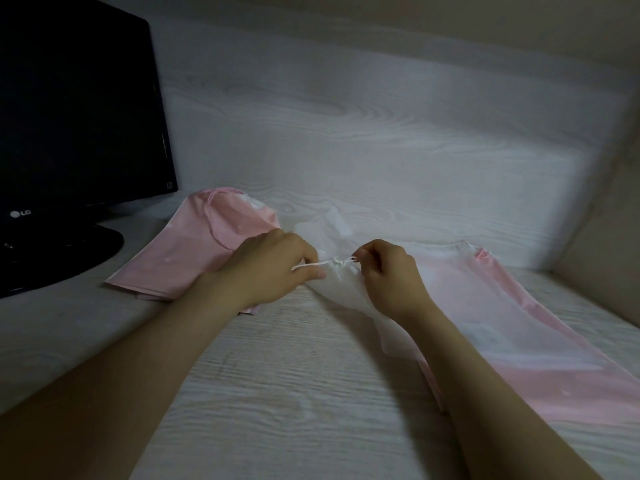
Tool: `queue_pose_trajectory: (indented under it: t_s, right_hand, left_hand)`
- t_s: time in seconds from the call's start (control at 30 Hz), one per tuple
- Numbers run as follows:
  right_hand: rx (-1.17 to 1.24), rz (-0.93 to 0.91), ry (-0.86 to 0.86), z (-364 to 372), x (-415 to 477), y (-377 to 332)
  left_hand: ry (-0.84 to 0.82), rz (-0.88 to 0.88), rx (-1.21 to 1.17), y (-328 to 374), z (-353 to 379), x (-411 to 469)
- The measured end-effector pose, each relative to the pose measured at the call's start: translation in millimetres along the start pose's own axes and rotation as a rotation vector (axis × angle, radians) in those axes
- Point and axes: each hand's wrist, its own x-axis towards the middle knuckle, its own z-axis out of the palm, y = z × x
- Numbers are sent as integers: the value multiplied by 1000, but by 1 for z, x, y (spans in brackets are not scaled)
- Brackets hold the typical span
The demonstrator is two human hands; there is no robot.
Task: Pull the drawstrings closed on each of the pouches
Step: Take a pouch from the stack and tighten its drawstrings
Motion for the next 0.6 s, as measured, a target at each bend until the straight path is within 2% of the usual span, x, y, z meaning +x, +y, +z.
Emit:
queue_pose_trajectory:
  t_s: [0.17,0.3,0.37,0.43,0.53,0.6]
  right_hand:
    - [-20,-8,-5,-1,1,1]
    - [-91,-6,35,2,2,2]
    - [-128,-12,51,2,3,5]
    - [-64,-40,47,0,3,4]
    - [13,-65,25,-2,1,2]
    - [11,-69,34,0,0,1]
  left_hand:
    - [20,-91,-364,19,-4,-6]
    - [-78,-247,-572,21,-3,-2]
    - [-111,-300,-618,20,-3,2]
    - [-121,-280,-623,21,-2,2]
    - [-45,-174,-570,21,3,1]
    - [32,-169,-570,19,6,2]
